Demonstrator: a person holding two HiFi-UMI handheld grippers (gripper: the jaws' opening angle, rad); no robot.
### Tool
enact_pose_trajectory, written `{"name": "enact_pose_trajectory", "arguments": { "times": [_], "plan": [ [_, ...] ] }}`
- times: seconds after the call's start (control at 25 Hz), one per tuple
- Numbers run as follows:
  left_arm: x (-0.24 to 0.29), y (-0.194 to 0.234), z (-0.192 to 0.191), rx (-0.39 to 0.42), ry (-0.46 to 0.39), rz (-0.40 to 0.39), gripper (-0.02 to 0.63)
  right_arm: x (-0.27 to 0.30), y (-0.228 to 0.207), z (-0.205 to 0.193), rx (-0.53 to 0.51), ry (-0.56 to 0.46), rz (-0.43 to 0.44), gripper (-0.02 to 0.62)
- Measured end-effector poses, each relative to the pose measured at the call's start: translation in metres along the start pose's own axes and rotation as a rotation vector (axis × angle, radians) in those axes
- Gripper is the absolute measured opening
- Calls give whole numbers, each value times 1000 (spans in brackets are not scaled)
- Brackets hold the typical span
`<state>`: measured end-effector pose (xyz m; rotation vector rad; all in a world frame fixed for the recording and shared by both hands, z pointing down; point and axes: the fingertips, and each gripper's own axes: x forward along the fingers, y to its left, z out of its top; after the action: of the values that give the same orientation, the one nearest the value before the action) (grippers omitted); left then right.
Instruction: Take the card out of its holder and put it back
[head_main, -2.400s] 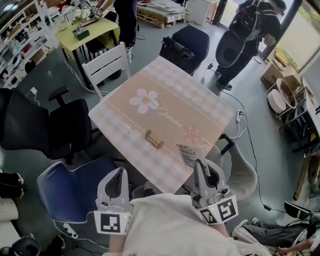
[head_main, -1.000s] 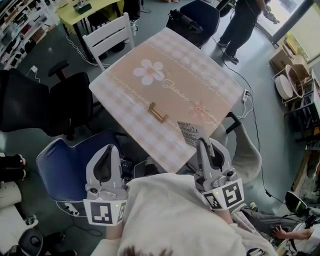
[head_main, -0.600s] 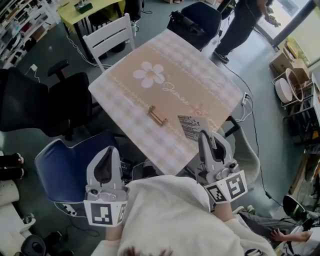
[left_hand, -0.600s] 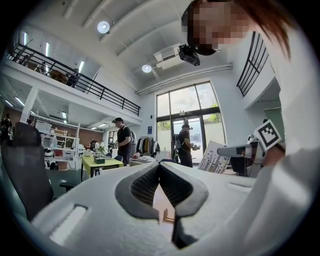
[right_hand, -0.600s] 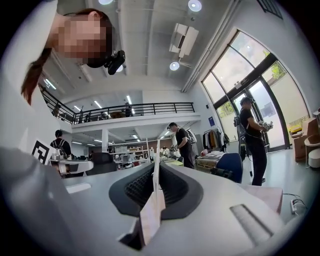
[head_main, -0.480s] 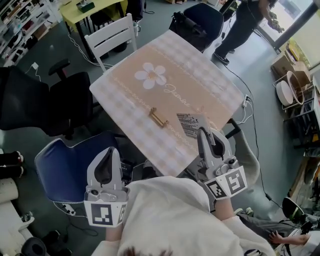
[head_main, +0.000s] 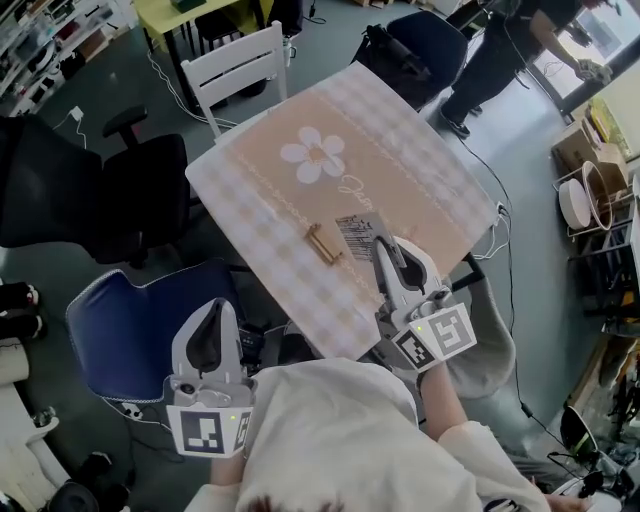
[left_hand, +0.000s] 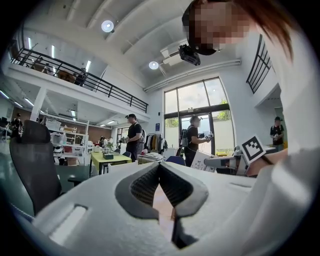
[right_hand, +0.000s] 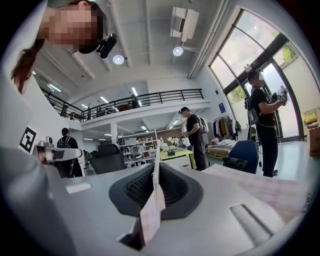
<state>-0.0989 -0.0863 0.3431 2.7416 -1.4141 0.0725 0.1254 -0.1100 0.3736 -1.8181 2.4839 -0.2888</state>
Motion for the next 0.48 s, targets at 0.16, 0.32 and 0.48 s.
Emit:
{"name": "enact_pose_trajectory", "arguments": {
  "times": [0.16, 0.32, 0.48],
  "plan": [
    [3, 3, -6, -7, 16, 10, -1, 19, -3, -15, 3, 35, 27, 18],
    [7, 6, -9, -10, 29, 15, -1, 35, -9, -36, 14, 76, 32, 18],
    [10, 9, -9, -9, 34, 19, -2, 46, -15, -57, 17, 115, 35, 18]
  ]
}}
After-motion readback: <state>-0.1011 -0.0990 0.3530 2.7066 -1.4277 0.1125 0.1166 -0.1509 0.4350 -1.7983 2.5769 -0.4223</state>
